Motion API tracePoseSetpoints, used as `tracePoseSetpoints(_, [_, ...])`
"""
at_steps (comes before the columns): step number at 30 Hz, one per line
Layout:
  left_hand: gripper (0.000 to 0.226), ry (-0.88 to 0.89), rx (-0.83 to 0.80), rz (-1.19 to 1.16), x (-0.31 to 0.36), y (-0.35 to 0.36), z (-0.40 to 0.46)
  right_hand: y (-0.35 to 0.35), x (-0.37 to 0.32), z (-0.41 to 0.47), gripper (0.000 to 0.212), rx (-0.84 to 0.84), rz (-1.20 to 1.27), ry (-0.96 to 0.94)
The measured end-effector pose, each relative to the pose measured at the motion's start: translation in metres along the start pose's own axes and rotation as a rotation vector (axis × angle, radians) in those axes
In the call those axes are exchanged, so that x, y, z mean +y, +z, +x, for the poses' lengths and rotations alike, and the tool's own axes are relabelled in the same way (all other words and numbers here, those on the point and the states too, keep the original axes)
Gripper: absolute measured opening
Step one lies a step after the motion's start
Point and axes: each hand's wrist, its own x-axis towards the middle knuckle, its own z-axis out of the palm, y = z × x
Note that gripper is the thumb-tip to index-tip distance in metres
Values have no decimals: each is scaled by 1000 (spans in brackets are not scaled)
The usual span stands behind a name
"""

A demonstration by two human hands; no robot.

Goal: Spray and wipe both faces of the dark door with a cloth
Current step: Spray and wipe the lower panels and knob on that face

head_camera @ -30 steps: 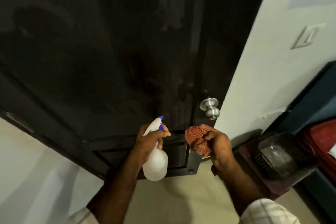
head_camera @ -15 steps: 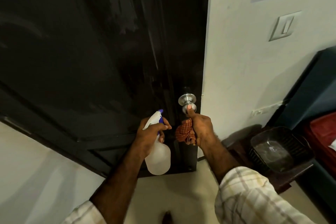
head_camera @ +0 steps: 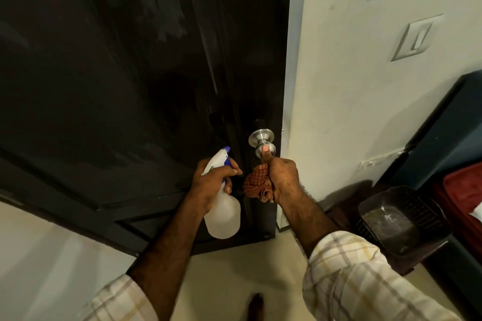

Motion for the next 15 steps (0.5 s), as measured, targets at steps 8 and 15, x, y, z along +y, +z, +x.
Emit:
tracePoseSetpoints(8, [18, 5, 32, 11, 18, 4, 42, 20, -29, 32, 31, 7, 51, 26])
tracePoseSetpoints(15, [16, 32, 14, 26, 25, 6, 69, 35, -42, 56, 26, 43, 60, 53])
